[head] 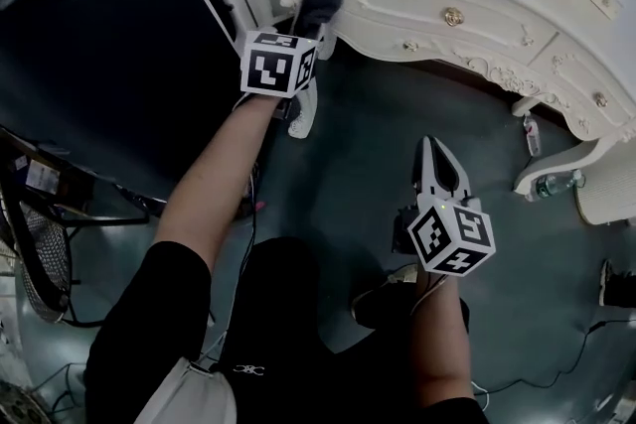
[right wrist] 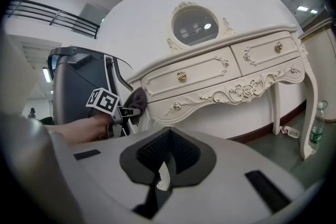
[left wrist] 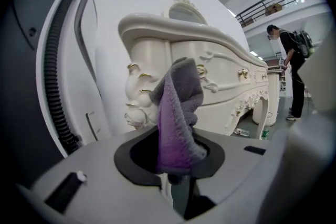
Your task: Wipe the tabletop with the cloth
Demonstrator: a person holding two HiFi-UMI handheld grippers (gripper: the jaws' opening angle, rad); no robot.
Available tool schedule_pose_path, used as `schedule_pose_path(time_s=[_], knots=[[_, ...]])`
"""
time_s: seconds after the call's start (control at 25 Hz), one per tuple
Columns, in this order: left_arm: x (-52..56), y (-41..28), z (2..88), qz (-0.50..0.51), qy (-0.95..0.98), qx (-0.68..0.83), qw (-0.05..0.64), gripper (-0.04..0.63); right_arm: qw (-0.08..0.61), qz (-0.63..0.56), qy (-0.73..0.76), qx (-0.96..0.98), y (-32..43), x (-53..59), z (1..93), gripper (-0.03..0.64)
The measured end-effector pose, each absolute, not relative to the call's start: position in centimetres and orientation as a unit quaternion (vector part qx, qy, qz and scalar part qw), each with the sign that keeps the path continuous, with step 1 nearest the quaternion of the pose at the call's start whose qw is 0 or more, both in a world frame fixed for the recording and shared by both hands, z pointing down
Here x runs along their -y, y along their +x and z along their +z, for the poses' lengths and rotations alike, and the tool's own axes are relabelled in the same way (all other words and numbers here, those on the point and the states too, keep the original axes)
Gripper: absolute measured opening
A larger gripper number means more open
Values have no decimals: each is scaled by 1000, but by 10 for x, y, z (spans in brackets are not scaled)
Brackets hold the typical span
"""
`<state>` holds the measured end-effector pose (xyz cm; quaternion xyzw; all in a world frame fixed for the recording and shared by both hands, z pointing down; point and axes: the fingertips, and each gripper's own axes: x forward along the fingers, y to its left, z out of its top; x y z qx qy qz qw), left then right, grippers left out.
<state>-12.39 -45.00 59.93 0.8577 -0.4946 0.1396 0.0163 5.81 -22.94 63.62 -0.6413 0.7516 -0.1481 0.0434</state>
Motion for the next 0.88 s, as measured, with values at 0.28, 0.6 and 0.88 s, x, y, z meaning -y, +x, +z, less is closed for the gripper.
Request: schedule_pose_path(time_s=[0.28,0.6,0.88], knots=[[460,-136,614,117,853,506,51,95,43,-154,-646,-746,69,227,637,5],[438,-80,640,115,872,474,55,95,43,-158,-661,-733,87,209,640,5],[418,-41,645,105,885,449,64,95,50,-159,-691,-703,123,181,644,5]])
